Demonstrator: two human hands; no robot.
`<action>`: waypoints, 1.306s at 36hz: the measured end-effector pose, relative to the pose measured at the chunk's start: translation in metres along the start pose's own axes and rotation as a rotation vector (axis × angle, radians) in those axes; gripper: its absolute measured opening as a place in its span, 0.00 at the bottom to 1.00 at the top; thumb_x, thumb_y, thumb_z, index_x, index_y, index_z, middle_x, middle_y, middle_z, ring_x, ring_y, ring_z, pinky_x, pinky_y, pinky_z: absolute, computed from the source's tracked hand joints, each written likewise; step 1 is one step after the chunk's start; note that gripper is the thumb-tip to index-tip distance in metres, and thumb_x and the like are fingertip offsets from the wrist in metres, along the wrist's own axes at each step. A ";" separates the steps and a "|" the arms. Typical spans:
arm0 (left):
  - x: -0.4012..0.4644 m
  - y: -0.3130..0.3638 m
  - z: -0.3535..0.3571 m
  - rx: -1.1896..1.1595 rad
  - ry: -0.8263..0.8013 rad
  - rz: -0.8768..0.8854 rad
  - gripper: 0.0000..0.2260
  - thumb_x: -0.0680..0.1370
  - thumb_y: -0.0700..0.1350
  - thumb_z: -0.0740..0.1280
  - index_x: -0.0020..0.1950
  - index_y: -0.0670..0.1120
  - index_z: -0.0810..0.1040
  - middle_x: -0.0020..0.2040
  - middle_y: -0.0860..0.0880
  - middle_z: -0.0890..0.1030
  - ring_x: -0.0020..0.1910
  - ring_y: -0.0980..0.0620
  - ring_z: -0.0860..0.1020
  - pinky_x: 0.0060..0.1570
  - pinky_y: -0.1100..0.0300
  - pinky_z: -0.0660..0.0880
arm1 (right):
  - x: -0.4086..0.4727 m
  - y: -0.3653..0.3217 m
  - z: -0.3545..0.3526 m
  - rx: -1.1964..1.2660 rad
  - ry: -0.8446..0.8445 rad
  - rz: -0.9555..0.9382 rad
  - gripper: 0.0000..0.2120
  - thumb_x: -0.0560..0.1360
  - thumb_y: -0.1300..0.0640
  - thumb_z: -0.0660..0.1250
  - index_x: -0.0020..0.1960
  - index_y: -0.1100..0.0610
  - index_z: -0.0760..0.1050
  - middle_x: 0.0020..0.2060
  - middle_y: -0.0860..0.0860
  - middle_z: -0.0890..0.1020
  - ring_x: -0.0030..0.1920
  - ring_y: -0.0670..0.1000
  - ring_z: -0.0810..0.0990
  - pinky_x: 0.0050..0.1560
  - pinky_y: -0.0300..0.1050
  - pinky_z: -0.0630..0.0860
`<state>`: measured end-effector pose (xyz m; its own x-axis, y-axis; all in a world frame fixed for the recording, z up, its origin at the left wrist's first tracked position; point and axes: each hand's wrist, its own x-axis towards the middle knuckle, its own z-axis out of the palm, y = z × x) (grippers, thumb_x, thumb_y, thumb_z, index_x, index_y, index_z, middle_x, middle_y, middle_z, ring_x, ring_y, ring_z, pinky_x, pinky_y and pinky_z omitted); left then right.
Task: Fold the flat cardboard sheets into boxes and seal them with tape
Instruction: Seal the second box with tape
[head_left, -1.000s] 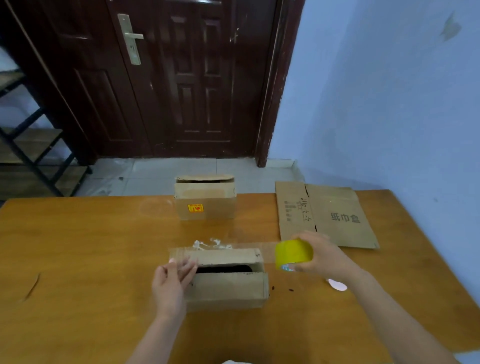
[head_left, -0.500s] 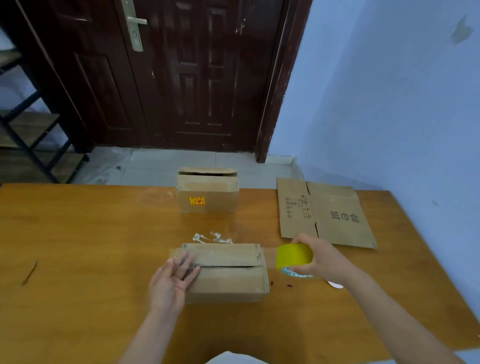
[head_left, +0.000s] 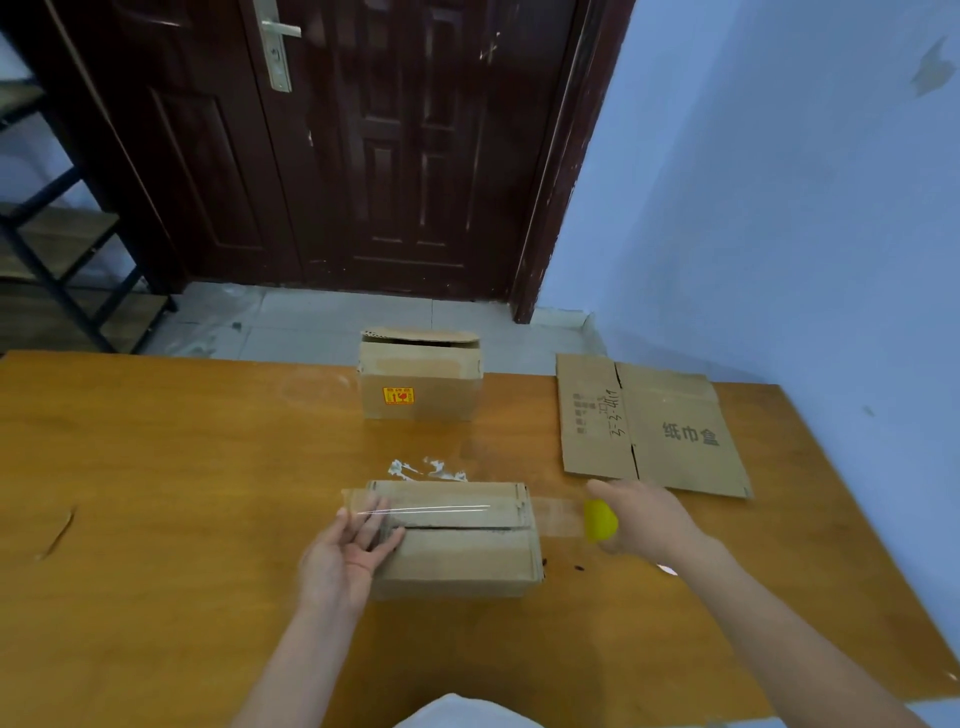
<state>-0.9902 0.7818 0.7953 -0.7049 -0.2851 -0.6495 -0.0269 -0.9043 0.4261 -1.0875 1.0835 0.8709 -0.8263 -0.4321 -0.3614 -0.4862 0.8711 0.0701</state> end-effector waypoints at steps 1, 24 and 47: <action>0.001 0.001 -0.001 -0.010 -0.013 -0.011 0.07 0.83 0.40 0.53 0.53 0.41 0.69 0.42 0.39 0.84 0.40 0.45 0.84 0.40 0.38 0.77 | 0.000 0.002 0.000 0.030 0.002 -0.003 0.19 0.69 0.48 0.71 0.53 0.50 0.66 0.45 0.47 0.76 0.42 0.51 0.69 0.29 0.35 0.57; -0.010 0.011 -0.013 -0.397 -0.106 -0.183 0.34 0.58 0.37 0.72 0.62 0.46 0.64 0.60 0.31 0.76 0.58 0.30 0.75 0.47 0.22 0.65 | 0.024 -0.022 0.013 0.013 -0.015 -0.113 0.20 0.69 0.49 0.71 0.57 0.51 0.67 0.47 0.49 0.76 0.49 0.52 0.74 0.42 0.43 0.62; 0.002 0.009 -0.014 -0.433 -0.131 -0.161 0.26 0.70 0.49 0.64 0.65 0.44 0.61 0.61 0.29 0.74 0.59 0.28 0.74 0.58 0.28 0.63 | 0.052 -0.035 0.046 0.027 -0.092 -0.088 0.27 0.69 0.54 0.71 0.65 0.49 0.66 0.52 0.50 0.80 0.51 0.54 0.76 0.42 0.45 0.64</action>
<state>-0.9817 0.7684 0.7889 -0.7999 -0.1131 -0.5894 0.1348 -0.9908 0.0071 -1.1000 1.0410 0.8069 -0.7507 -0.4850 -0.4486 -0.5467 0.8372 0.0098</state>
